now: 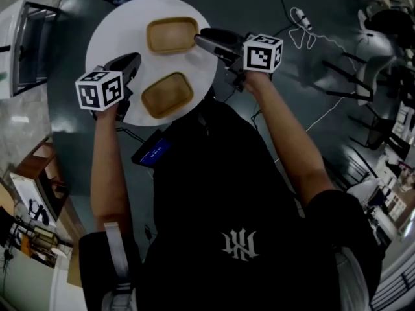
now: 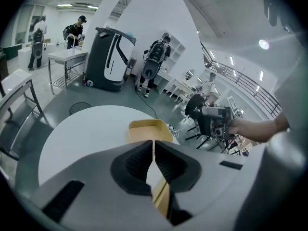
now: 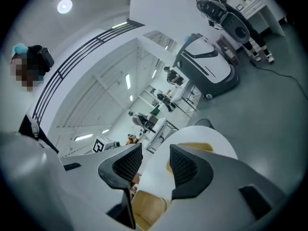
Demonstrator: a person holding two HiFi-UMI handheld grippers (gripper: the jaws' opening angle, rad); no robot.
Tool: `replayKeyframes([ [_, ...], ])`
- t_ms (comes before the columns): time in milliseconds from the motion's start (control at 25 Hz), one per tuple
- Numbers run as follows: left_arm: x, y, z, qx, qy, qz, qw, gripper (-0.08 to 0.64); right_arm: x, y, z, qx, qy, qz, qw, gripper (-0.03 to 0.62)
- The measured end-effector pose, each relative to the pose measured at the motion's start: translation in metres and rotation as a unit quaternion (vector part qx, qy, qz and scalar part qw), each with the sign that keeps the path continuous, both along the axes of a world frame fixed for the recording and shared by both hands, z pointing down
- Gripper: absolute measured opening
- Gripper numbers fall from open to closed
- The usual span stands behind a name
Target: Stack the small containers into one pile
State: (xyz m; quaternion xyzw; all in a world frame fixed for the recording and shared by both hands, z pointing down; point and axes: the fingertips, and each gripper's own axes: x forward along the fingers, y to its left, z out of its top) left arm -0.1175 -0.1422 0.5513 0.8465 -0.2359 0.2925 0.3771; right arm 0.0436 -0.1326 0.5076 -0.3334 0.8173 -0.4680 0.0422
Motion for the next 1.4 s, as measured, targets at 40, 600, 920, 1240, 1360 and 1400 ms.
replayKeyframes([
  [40,0.001,0.001,-0.001,-0.002,0.001,0.003,1.0000,0.011,0.000,0.002,0.003,-0.008,0.004,0.005,1.000,0.184],
  [600,0.019,-0.021,0.047,-0.080,0.014,0.021,0.9965,0.075,0.017,-0.002,0.077,-0.117,0.047,0.048,0.991,0.195],
  [920,0.032,-0.018,0.064,-0.127,0.030,0.017,0.9913,0.100,0.017,0.003,0.100,-0.155,0.050,0.055,0.985,0.193],
  [1240,0.033,-0.015,0.075,-0.134,0.024,0.022,0.9904,0.100,0.027,0.007,0.111,-0.167,0.087,0.058,0.980,0.193],
  [1360,0.035,-0.016,0.078,-0.138,0.019,0.021,0.9901,0.100,0.024,0.009,0.120,-0.182,0.080,0.054,0.979,0.193],
  [1400,0.036,-0.016,0.079,-0.140,0.018,0.020,0.9898,0.100,0.022,0.009,0.122,-0.186,0.078,0.052,0.978,0.192],
])
